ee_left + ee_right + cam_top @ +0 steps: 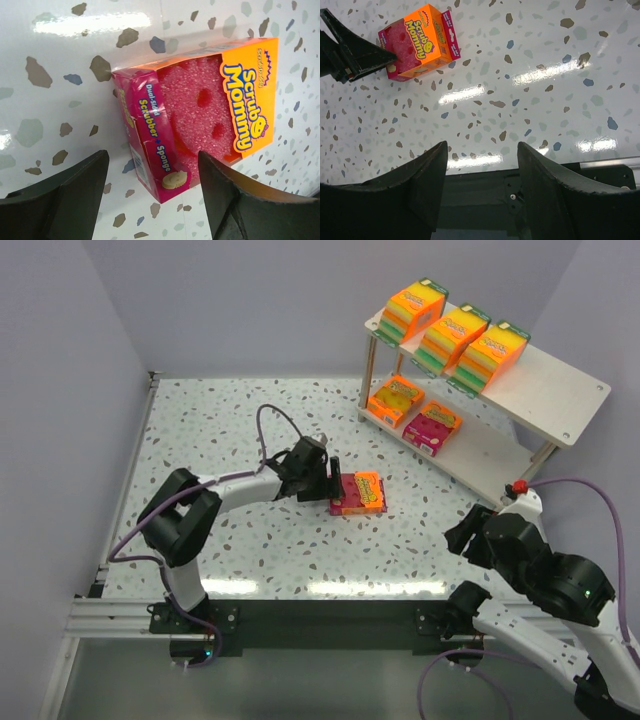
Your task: Place and organize the cleaning sponges onto the shelf
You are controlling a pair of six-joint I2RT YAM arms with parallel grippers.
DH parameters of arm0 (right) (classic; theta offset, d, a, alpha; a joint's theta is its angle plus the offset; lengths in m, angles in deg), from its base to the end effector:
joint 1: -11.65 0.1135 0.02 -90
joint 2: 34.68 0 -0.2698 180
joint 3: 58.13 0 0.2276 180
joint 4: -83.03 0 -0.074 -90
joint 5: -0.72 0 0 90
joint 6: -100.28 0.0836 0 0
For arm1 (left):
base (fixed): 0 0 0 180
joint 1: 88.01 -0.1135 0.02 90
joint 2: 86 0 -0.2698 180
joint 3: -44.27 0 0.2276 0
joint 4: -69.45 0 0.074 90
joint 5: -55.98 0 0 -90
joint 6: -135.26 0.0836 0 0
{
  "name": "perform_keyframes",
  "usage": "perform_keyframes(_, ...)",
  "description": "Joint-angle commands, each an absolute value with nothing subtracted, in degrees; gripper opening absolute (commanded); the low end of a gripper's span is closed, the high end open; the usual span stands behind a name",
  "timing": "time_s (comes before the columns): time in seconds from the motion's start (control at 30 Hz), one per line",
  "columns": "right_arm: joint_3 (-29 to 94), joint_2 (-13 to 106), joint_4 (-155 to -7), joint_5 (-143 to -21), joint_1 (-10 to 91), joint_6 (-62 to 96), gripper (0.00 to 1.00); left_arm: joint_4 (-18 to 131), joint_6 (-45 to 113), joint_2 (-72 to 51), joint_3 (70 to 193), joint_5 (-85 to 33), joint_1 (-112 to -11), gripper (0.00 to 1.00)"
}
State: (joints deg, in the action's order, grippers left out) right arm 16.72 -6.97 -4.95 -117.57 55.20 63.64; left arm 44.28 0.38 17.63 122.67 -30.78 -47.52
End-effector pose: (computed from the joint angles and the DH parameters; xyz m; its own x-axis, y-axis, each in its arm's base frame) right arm 0.0567 -0.0008 0.3016 -0.5967 0.4076 -0.6912 0.1936 0.9091 0.3690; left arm 0.2934 -0.2567 0.1574 -0.8920 -0.1648 -0.4209 0.0653 0.8745 -0.4806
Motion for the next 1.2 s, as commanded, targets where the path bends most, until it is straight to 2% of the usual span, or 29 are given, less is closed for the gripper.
perform_keyframes(0.0, 18.76, -7.43, -1.96, -119.95, 55.25, 64.85, 0.61, 47.49, 5.00, 16.39, 125.48, -25.85, -48.28, 0.78)
perform_keyframes(0.13, 18.94, -7.52, -1.70, -119.95, 55.25, 65.12, 0.62, 47.49, 5.71, 17.26, 125.04, -24.36, -50.30, 0.79)
perform_keyframes(0.2, 19.03, -7.52, -1.70, -119.86, 55.25, 65.12, 0.61, 47.84, 6.50, 18.23, 125.48, -23.13, -51.01, 0.77)
perform_keyframes(0.3, 19.12, -7.43, -1.79, -119.77, 55.25, 65.12, 0.61, 47.93, 8.69, 21.30, 126.88, -20.94, -51.97, 0.64)
perform_keyframes(0.33, 19.29, -7.34, -1.61, -119.77, 55.25, 65.21, 0.61, 47.93, 9.13, 22.97, 127.49, -19.36, -52.50, 0.55)
perform_keyframes(0.4, 19.47, -7.43, -1.35, -119.77, 55.25, 65.29, 0.61, 48.36, 10.45, 24.73, 128.03, -17.33, -53.20, 0.45)
perform_keyframes(0.43, 19.56, -7.43, -1.17, -119.77, 55.33, 65.47, 0.61, 48.37, 10.80, 26.22, 128.55, -15.67, -53.38, 0.37)
perform_keyframes(0.5, 19.73, -7.52, -0.82, -119.86, 55.25, 65.56, 0.61, 48.71, 11.68, 27.55, 129.17, -13.56, -53.65, 0.30)
perform_keyframes(0.67, 20.69, -7.69, 0.06, -120.48, 55.25, 66.44, 0.61, 49.68, 8.54, 26.33, 128.21, -10.12, -53.56, 0.02)
perform_keyframes(0.8, 24.64, -6.03, -0.12, -122.14, 55.25, 66.35, 0.61, 51.18, 0.89, 21.58, 126.54, -9.24, -51.72, 0.00)
perform_keyframes(0.93, 27.90, -4.27, -0.47, -123.46, 55.25, 65.65, 0.61, 50.13, -5.61, 17.45, 129.85, -14.40, -45.05, 0.00)
perform_keyframes(1.17, 34.14, -2.25, 0.49, -125.84, 55.25, 65.82, 0.61, 53.37, -25.54, 18.15, 133.56, -23.55, -34.06, 0.00)
